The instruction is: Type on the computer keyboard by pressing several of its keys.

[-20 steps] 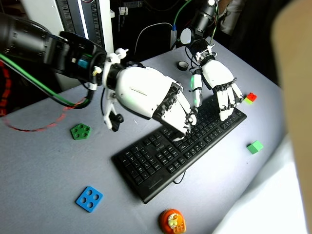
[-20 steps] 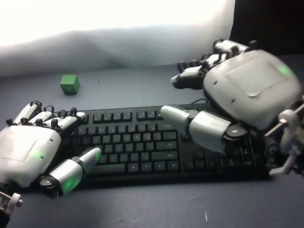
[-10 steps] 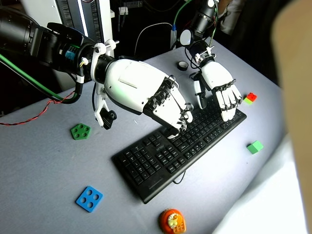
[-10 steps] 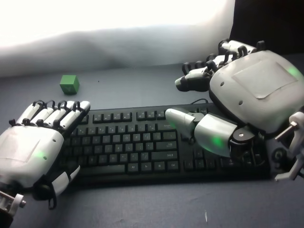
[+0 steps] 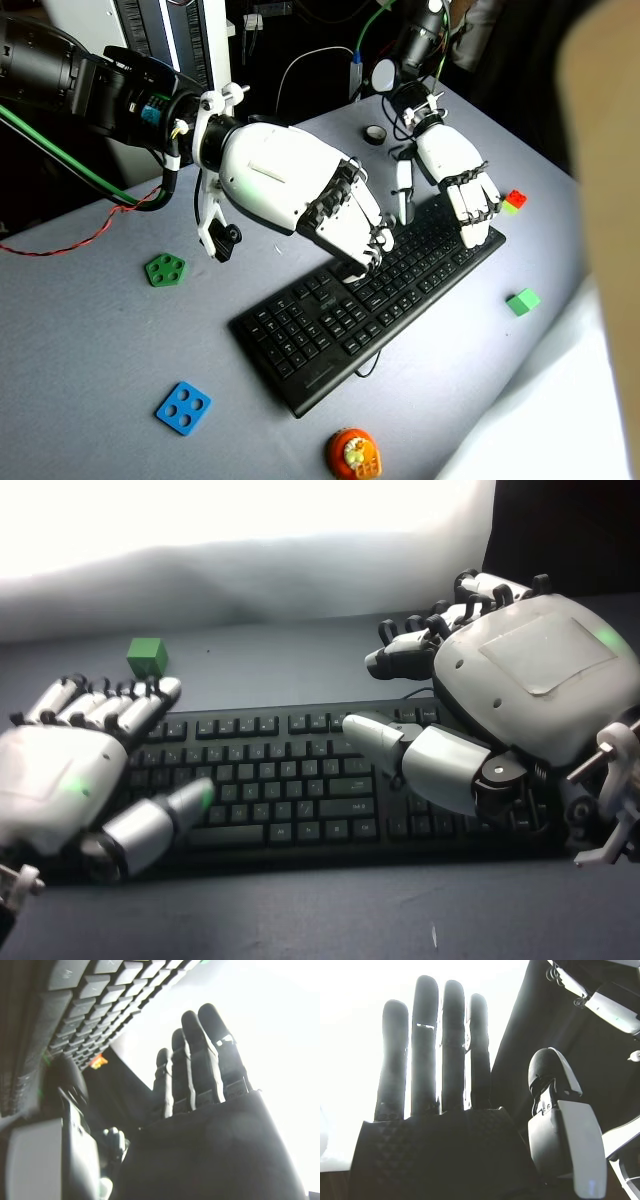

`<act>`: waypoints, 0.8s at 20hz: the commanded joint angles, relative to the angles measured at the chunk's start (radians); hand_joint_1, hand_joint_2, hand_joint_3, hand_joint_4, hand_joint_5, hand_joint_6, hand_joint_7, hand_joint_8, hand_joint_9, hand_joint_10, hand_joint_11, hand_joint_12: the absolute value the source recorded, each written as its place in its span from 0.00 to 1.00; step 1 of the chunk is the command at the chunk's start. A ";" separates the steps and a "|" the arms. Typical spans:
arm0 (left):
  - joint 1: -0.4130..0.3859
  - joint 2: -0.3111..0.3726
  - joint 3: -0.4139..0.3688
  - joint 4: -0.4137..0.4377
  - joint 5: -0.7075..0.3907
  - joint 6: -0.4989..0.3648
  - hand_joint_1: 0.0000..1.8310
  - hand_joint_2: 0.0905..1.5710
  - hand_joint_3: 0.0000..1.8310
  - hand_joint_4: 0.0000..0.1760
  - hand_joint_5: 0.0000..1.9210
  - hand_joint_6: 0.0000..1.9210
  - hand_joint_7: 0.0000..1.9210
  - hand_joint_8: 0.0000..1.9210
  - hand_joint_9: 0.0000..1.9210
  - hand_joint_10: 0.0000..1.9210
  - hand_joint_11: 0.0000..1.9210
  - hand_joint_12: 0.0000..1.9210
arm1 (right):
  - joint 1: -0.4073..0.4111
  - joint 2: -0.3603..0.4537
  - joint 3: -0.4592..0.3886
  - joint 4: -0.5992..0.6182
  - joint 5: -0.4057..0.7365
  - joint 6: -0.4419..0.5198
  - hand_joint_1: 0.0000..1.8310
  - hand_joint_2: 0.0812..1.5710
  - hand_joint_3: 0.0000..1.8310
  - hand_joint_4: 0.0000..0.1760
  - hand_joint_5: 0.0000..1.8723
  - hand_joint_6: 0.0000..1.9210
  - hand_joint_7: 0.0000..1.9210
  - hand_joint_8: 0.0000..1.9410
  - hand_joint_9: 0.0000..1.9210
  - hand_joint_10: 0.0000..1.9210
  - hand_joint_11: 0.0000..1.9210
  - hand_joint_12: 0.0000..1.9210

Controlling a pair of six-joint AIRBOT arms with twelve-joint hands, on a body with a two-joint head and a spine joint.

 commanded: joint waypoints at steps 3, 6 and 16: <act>-0.014 0.051 -0.015 0.048 0.096 -0.001 0.00 0.80 0.00 0.23 0.14 0.01 0.19 0.01 0.16 0.16 0.00 0.70 | 0.007 -0.001 -0.005 -0.068 0.083 -0.001 0.05 0.80 0.00 0.00 0.40 0.01 0.44 0.00 0.33 0.46 0.15 0.84; -0.019 0.092 -0.030 0.048 0.082 -0.002 0.00 0.79 0.00 0.23 0.15 0.01 0.20 0.00 0.17 0.14 0.00 0.71 | 0.013 -0.002 -0.005 -0.051 0.028 0.008 0.05 0.80 0.00 0.00 0.40 0.01 0.45 0.00 0.34 0.46 0.15 0.84; -0.034 0.229 -0.098 0.048 0.019 -0.020 0.00 0.90 0.01 0.00 0.33 0.69 0.33 0.83 0.25 0.94 0.14 1.00 | 0.051 -0.051 -0.004 0.222 0.028 -0.165 0.07 0.81 0.00 0.00 0.46 0.59 0.51 0.65 0.46 0.83 0.38 0.98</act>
